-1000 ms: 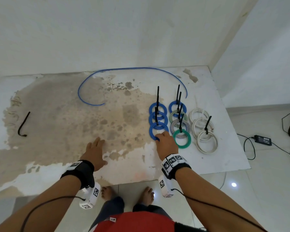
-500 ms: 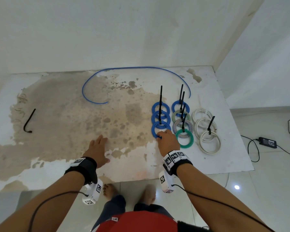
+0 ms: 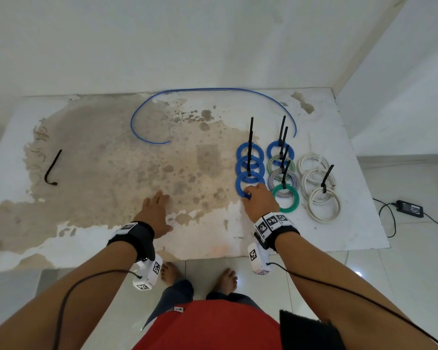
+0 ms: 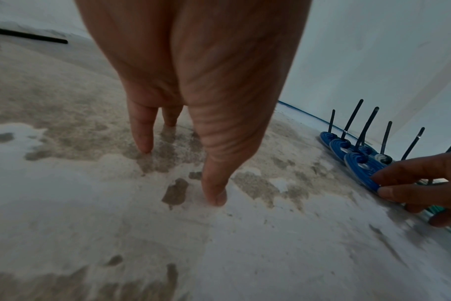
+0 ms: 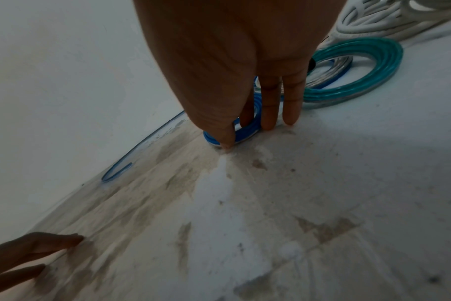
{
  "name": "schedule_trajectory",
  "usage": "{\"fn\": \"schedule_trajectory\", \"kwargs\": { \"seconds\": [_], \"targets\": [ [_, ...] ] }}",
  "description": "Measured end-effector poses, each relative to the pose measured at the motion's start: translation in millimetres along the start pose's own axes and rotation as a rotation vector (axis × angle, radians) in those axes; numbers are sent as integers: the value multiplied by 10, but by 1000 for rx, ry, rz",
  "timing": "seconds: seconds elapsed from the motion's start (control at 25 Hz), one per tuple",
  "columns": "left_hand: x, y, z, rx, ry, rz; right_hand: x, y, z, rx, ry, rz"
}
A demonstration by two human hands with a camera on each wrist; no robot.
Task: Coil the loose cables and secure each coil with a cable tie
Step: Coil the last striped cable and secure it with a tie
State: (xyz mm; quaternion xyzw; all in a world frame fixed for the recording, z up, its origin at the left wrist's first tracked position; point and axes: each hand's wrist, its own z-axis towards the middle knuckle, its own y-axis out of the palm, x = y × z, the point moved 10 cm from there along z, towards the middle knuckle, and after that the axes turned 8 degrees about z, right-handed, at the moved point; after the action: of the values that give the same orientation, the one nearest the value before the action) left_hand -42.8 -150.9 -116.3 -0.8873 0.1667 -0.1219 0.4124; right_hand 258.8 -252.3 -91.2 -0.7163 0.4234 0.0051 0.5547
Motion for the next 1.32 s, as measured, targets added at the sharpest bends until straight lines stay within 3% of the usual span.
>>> {"fn": "schedule_trajectory", "kwargs": {
  "seconds": [0.28,0.36,0.44,0.56,0.68,0.8,0.92,1.04,1.2,1.32],
  "targets": [
    [-2,72,-36,-21,1,-22,10,41,-45,-9,28,-20],
    [-1,-35,-26,13,12,-66,-35,-8,-111,63,22,0],
    [-41,-312,103,82,27,-123,-258,-56,-152,138,-69,29],
    [-125,-835,444,195,80,-201,-827,94,-79,26,-266,147],
    [-289,-1361,840,301,101,-258,-1437,314,250,-171,-309,141],
    [-513,-1629,1215,292,89,-187,-2021,478,672,-262,-280,72],
    [-781,-1776,1515,309,107,-140,-2543,633,1098,-241,-286,-19],
    [-913,-1875,1751,330,214,-82,-2846,826,1446,-191,-273,-45],
    [-843,-1997,1864,405,339,4,-2970,1045,1717,-153,-239,-18],
    [-694,-2126,1878,419,428,-13,-2970,900,1803,-76,-253,121]
  ]
}}
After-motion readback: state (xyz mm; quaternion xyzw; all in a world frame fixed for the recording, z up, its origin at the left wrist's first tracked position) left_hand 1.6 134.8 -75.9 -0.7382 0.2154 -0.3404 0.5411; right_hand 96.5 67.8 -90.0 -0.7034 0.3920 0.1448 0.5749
